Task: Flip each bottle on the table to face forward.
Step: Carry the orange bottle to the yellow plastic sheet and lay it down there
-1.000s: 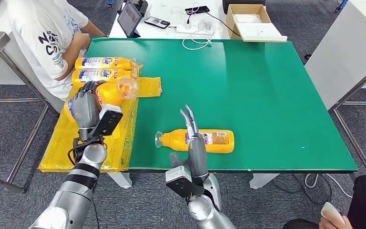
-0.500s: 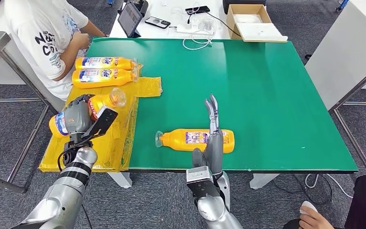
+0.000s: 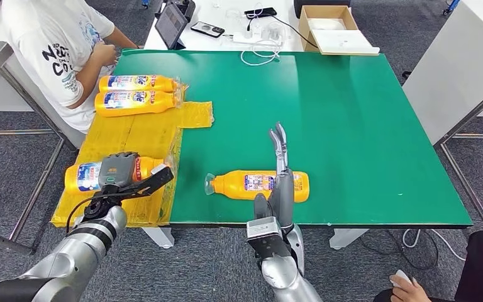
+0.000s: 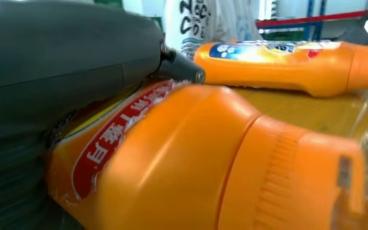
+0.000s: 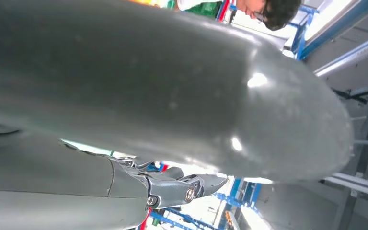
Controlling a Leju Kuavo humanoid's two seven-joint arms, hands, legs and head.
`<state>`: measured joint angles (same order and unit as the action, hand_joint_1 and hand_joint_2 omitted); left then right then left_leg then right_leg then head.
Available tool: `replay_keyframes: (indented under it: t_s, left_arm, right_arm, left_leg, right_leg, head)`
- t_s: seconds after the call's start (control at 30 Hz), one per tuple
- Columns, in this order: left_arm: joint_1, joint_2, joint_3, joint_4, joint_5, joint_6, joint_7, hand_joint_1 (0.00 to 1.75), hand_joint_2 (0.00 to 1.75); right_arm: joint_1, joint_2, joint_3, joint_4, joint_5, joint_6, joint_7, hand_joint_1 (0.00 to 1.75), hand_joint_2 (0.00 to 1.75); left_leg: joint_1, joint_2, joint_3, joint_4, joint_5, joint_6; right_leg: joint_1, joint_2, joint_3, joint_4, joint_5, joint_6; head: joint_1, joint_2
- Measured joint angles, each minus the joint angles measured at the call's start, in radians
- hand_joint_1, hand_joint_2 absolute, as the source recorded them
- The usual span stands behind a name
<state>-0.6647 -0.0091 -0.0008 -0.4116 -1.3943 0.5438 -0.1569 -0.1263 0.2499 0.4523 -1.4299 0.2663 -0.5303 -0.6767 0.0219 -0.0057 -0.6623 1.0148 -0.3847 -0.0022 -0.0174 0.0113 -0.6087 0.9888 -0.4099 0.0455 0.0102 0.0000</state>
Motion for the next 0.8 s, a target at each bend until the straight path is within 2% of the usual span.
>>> replay_keyframes:
  t_s: [0.2, 0.53, 0.57, 0.63, 0.67, 0.7, 0.77, 0.8]
  left_arm:
    - [-0.014, 0.017, -0.022, 0.027, -0.001, -0.044, -0.007, 1.75, 1.75]
    - [-0.021, 0.025, -0.032, 0.040, 0.000, -0.052, -0.011, 1.75, 1.75]
    - [-0.021, 0.025, -0.032, 0.041, 0.001, -0.055, -0.012, 1.52, 1.75]
    - [-0.022, 0.026, -0.032, 0.041, 0.013, -0.070, -0.018, 0.65, 1.75]
    - [-0.023, 0.026, -0.032, 0.041, 0.026, -0.082, -0.025, 0.21, 1.31]
    - [-0.024, 0.027, -0.030, 0.041, 0.047, -0.098, -0.034, 0.00, 0.87]
    - [-0.027, 0.027, -0.016, 0.041, 0.106, -0.143, -0.059, 0.00, 0.00]
    - [-0.030, 0.027, -0.003, 0.042, 0.142, -0.175, -0.071, 0.00, 0.00]
  right_arm:
    - [-0.007, 0.002, 0.000, 0.028, 0.000, 0.009, 0.000, 0.00, 0.00]
    - [-0.009, 0.003, 0.000, 0.051, -0.001, 0.009, 0.000, 0.00, 0.00]
    - [-0.009, 0.004, 0.000, 0.052, -0.001, 0.009, 0.000, 0.00, 0.00]
    - [-0.009, 0.004, 0.000, 0.055, -0.001, 0.010, 0.000, 0.00, 0.00]
    - [-0.009, 0.004, 0.000, 0.057, -0.001, 0.011, 0.000, 0.00, 0.00]
    - [-0.009, 0.004, 0.000, 0.059, -0.001, 0.012, 0.000, 0.00, 0.00]
    - [-0.009, 0.005, 0.000, 0.063, 0.001, 0.015, 0.001, 0.00, 0.00]
    - [-0.009, 0.005, 0.000, 0.065, 0.002, 0.017, 0.002, 0.00, 0.00]
  left_leg:
    - [0.000, 0.000, 0.001, 0.000, 0.000, 0.000]
    - [0.000, 0.000, 0.003, 0.000, 0.000, 0.000]
    - [0.000, 0.000, 0.003, 0.000, 0.000, 0.000]
    - [0.000, 0.000, 0.003, 0.000, 0.000, 0.000]
    - [0.000, 0.000, 0.003, 0.000, 0.000, 0.000]
    - [0.000, 0.000, 0.003, 0.000, 0.000, 0.000]
    - [0.000, -0.001, 0.004, 0.000, 0.000, 0.000]
    - [0.000, -0.001, 0.004, 0.000, 0.000, 0.000]
  right_leg:
    - [0.000, 0.000, 0.001, 0.000, 0.000, 0.000]
    - [0.000, 0.000, 0.003, 0.000, 0.000, 0.000]
    - [0.000, 0.000, 0.003, 0.000, 0.000, 0.000]
    - [0.000, 0.000, 0.003, 0.000, 0.000, 0.000]
    - [0.000, 0.000, 0.004, 0.000, 0.000, 0.000]
    - [0.000, 0.000, 0.004, 0.000, 0.000, 0.000]
    - [0.000, 0.000, 0.004, 0.000, 0.000, 0.000]
    - [0.000, 0.000, 0.005, 0.000, 0.000, 0.000]
  head:
    - [0.000, 0.000]
    - [0.000, 0.000]
    - [0.000, 0.000]
    - [0.000, 0.000]
    - [0.000, 0.000]
    - [0.000, 0.000]
    - [0.000, 0.000]
    - [0.000, 0.000]
